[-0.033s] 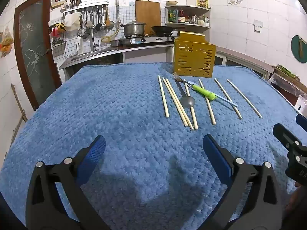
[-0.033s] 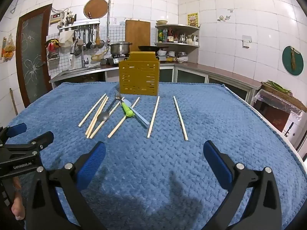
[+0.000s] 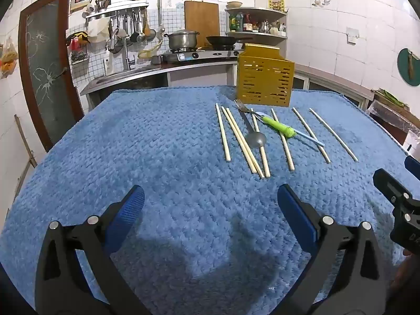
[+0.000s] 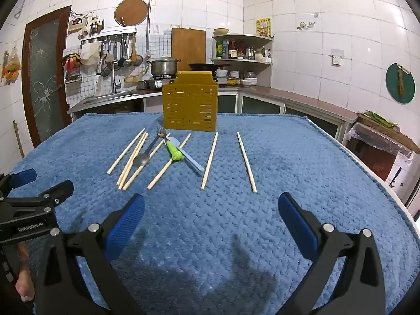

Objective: Organize utensils

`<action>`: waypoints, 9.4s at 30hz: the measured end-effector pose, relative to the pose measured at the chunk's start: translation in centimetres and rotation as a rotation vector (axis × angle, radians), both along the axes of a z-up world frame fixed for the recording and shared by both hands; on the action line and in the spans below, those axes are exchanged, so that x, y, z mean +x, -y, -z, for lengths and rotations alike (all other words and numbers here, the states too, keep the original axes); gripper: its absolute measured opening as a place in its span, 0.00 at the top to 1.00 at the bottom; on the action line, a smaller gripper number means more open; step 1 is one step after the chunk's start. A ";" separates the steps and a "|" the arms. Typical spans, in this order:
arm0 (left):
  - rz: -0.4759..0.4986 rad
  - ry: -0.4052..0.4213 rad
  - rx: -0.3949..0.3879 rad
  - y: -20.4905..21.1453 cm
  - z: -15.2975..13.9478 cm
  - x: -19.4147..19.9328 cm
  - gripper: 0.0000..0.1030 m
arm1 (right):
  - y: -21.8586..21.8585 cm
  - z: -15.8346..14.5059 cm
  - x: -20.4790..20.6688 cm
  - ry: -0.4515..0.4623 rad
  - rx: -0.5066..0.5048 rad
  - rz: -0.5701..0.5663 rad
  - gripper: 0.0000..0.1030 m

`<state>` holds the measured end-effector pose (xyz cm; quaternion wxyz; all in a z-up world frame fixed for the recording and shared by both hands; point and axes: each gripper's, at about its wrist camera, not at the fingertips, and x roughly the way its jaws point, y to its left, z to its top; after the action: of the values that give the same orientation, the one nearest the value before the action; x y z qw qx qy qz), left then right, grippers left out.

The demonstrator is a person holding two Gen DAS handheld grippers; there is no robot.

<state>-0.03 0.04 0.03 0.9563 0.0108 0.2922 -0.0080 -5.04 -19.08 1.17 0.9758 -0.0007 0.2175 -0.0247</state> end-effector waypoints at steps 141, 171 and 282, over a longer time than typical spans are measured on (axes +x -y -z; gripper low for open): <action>0.023 0.136 0.008 -0.5 -5.4 -0.3 0.05 | 1.1 -3.9 0.2 0.115 0.010 -0.036 0.04; 0.029 -0.173 0.070 0.4 -1.3 20.3 0.05 | 5.3 0.2 21.9 -0.228 -0.010 -0.014 0.04; 0.257 0.190 -0.301 3.3 -11.3 24.0 0.96 | 8.0 -8.4 26.5 0.114 0.316 -0.123 0.94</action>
<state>24.00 -3.25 11.29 0.9615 -0.0944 0.1924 -0.1722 21.45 -27.08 9.56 0.9741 0.1407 0.1625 0.0697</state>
